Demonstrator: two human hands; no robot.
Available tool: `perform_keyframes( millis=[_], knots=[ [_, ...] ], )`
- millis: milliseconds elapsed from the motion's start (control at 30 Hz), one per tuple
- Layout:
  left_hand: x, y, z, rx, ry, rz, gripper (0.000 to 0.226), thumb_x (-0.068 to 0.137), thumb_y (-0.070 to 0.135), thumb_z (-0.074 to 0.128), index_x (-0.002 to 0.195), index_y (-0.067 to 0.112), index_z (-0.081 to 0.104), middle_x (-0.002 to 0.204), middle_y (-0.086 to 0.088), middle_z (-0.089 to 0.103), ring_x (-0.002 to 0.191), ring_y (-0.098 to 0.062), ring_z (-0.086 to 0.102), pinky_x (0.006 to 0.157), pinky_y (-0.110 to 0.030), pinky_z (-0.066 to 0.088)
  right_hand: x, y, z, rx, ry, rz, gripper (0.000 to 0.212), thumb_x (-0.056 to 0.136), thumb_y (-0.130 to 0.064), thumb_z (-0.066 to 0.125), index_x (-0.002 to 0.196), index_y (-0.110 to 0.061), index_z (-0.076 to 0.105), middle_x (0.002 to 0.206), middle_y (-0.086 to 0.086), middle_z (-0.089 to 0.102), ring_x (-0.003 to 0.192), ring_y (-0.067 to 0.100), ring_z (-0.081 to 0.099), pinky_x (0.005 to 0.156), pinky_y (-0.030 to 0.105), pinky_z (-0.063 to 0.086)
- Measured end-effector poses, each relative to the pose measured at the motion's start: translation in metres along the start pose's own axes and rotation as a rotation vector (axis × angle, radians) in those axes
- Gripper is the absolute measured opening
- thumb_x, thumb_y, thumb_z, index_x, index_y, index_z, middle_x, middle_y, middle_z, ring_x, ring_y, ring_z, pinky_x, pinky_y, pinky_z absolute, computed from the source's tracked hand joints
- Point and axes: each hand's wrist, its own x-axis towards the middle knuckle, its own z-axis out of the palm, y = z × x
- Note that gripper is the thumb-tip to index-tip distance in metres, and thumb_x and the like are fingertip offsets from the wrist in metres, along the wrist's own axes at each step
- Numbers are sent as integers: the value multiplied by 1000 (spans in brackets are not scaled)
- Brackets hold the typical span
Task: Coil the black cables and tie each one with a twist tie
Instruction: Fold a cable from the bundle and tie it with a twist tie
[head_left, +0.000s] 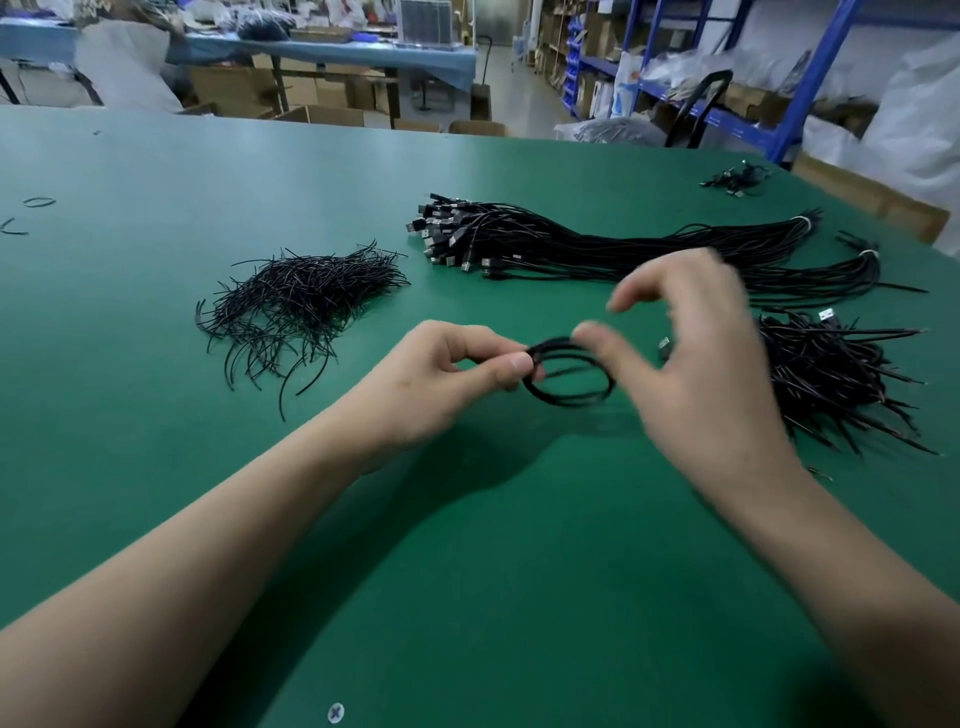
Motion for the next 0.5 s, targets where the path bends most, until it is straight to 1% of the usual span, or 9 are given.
perform_keyframes(
  millis=[33,67,100,167,233,300,367,433,500],
  knots=[
    [0,-2,1,-28,93,-20,14,95,32,67,89,31,80,80,17,70,80,-4,62,80,-23,42,-2,-2,0,43,121,85,28,93,-44,66,96,-18,57,98,-7,55,92,11,52,84,28,42],
    [0,-4,2,-46,191,-32,15,96,31,67,89,32,80,82,16,71,84,1,63,84,-21,44,-4,-5,1,148,159,212,34,92,-53,62,97,-20,58,97,-7,58,89,9,55,84,30,46],
    [0,-4,4,-61,279,-32,16,97,32,67,89,34,80,84,15,72,86,2,63,86,-21,45,-5,-10,3,284,106,375,44,88,-65,58,98,-23,59,98,-9,62,89,6,59,86,32,50],
    [-2,0,13,-54,384,8,15,97,31,67,91,33,81,84,15,70,79,3,61,74,-16,43,-7,-21,12,578,-172,734,71,71,-85,54,108,-25,61,105,-7,69,97,6,66,95,39,54],
    [-3,4,24,22,408,51,14,97,28,67,93,29,81,82,14,68,65,-1,54,59,-17,35,-3,-28,23,920,-415,972,94,58,-86,56,121,-16,59,113,1,71,103,13,70,100,45,54],
    [-6,10,32,77,390,72,13,96,22,69,95,24,81,81,11,68,68,0,56,62,-15,35,5,-33,32,1143,-483,1007,104,62,-81,57,132,-5,56,109,8,67,103,19,67,105,46,51],
    [-9,14,37,95,352,71,14,95,17,69,100,19,82,85,11,70,80,6,61,74,-11,40,12,-35,40,1225,-384,963,98,69,-72,60,131,4,57,106,11,65,99,20,67,105,44,52],
    [-12,14,38,130,329,69,14,95,18,70,103,19,82,92,9,72,90,0,66,85,-20,48,14,-33,46,1205,-290,920,76,73,-62,63,115,0,64,98,10,68,87,16,70,94,39,58],
    [-13,12,39,216,321,79,14,95,21,70,103,20,81,99,9,74,97,-9,68,90,-34,53,12,-27,51,1177,-253,897,53,73,-56,66,93,-8,66,81,5,68,72,13,67,78,31,60]
  ],
)
